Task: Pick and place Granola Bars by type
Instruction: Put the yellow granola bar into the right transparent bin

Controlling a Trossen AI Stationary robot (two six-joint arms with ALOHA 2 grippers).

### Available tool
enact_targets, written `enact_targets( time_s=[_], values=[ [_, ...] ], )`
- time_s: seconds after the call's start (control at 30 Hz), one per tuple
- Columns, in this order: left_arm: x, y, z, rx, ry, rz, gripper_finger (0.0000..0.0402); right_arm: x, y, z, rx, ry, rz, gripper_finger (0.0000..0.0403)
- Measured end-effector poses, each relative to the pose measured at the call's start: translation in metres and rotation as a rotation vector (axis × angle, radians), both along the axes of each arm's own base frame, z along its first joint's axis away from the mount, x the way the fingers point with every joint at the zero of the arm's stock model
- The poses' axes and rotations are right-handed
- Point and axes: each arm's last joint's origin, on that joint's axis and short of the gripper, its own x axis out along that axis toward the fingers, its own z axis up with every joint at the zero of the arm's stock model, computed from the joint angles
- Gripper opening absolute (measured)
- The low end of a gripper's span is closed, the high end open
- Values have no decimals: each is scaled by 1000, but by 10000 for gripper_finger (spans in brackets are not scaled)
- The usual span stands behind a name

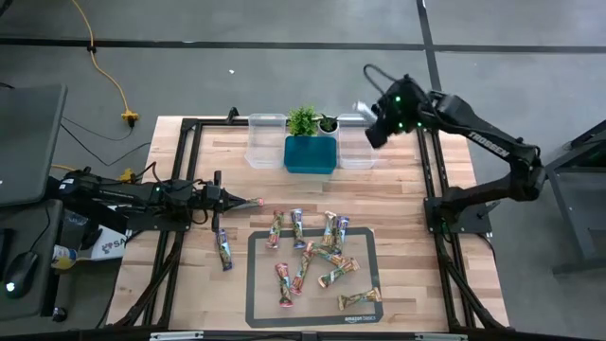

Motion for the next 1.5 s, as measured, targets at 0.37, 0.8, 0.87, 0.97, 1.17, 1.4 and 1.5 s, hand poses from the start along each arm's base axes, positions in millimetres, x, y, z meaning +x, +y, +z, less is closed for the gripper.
enact_targets(
  time_s=[0.37, 0.8, 0.87, 0.97, 1.17, 1.4, 1.5],
  values=[
    [0, 0, 0, 0, 0, 0, 1, 26, -24, -41, -70, -197, -281, 46],
    [0, 0, 0, 0, 0, 0, 1, 7, -12, -160, 199, -231, -576, 45],
    [0, 0, 0, 0, 0, 0, 1, 4, -13, -168, 202, -263, -587, 45],
    [0, 0, 0, 0, 0, 0, 1, 0, -14, -175, 196, -272, -593, 45],
    [0, 0, 0, 0, 0, 0, 1, -7, -21, -178, 222, -251, -559, 55],
    [0, 0, 0, 0, 0, 0, 1, -10, -25, -178, 240, -254, -525, 87],
    [0, 0, 0, 0, 0, 0, 1, -10, -25, -177, 238, -254, -508, 98]
  ],
)
